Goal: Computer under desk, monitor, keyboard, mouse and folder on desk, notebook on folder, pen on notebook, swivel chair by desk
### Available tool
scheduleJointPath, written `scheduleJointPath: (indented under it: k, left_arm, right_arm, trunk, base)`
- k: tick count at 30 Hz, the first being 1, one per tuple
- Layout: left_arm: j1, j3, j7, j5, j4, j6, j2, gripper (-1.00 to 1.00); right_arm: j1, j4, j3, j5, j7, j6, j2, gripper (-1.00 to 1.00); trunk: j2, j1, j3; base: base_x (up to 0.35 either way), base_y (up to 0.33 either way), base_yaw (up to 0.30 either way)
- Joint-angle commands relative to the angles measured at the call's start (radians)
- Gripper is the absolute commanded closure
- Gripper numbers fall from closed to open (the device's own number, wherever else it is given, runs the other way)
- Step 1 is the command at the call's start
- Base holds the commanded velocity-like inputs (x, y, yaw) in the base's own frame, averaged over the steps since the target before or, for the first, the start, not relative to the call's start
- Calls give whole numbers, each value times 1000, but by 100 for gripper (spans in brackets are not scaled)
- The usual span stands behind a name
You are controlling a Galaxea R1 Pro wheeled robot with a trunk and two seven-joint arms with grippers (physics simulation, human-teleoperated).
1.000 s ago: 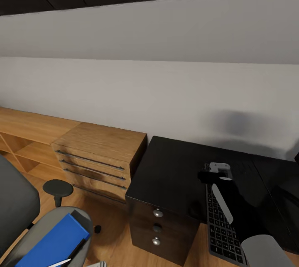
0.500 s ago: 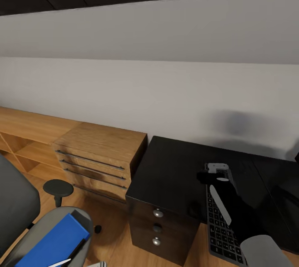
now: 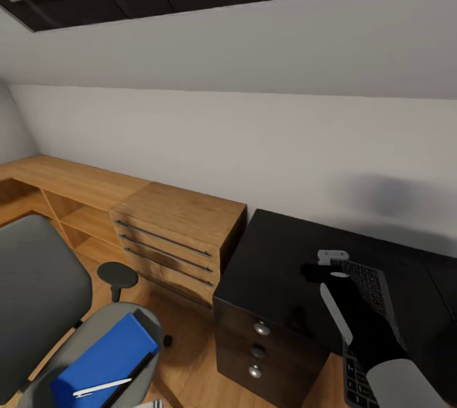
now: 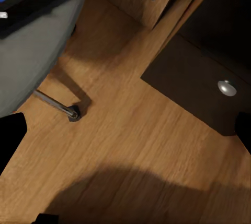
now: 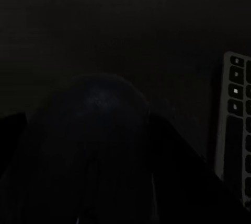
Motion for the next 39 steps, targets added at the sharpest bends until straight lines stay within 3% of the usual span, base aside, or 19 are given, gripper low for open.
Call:
scheduleJointPath:
  k: [1, 5, 7, 8, 9, 12, 13, 14, 17, 18, 22, 30, 33, 39]
  left_arm:
    - [0, -4, 8, 9, -2, 4, 1, -100]
    - [0, -9, 8, 8, -5, -11, 1, -100]
    - [0, -48, 11, 7, -14, -59, 1, -100]
    - [0, -94, 15, 7, -52, -95, 2, -100]
    - [0, -144, 76, 7, -187, -71, 3, -100]
    - [0, -159, 220, 11, -324, 86, -5, -100]
    - [0, -163, 289, 14, -410, 160, -32, -100]
    - [0, -163, 301, 14, -427, 173, -46, -100]
    - [0, -165, 317, 15, -441, 192, -71, -100]
    - [0, -163, 318, 14, -441, 195, -72, -100]
    - [0, -156, 317, 11, -431, 196, -67, -100]
    - [0, -158, 317, 7, -427, 194, -66, -100]
    - [0, -158, 318, 6, -427, 194, -66, -100]
    - [0, -159, 318, 7, -427, 193, -66, -100]
  right_arm:
    - [-1, -1, 3, -14, -6, 2, -1, 100]
    - [0, 8, 4, -14, -6, 2, -1, 100]
    - [0, 21, 5, -14, -5, -1, -1, 100]
    - [0, 31, 6, -14, -5, -12, 0, 100]
    - [0, 44, 10, -14, -5, -28, 1, 100]
    - [0, 71, 19, -16, -4, -33, 1, 100]
    - [0, 90, 27, -17, -3, -36, 1, 100]
    - [0, 95, 34, -17, -1, -40, 1, 100]
    - [0, 100, 82, -18, 2, -56, 1, 100]
    - [0, 102, 109, -20, 3, -63, 1, 100]
    - [-1, 114, 151, -21, 5, -86, 1, 100]
    - [0, 149, 183, -23, 42, -118, 1, 100]
    - [0, 169, 198, -18, 93, -133, 10, 100]
    - [0, 232, 220, -14, 111, -172, 26, 100]
  trunk:
    - [-1, 0, -1]
    - [-1, 0, -1]
    - [-1, 0, -1]
    - [-1, 0, -1]
    - [-1, 0, -1]
    - [-1, 0, -1]
    - [-1, 0, -1]
    - [-1, 0, -1]
    - [-1, 0, -1]
    - [-1, 0, -1]
    - [-1, 0, -1]
    - [-1, 0, -1]
    - [-1, 0, -1]
    - [-1, 0, -1]
  base:
    - [0, 0, 277]
    - [0, 0, 277]
    - [0, 0, 278]
    - [0, 0, 278]
    - [0, 0, 278]
    - [0, 0, 278]
    - [0, 0, 266]
    - [0, 0, 200]
    - [0, 0, 84]
    - [0, 0, 17]
    - [0, 0, 6]
    - [97, 64, 1]
    - [154, 116, 0]
    - [31, 132, 0]
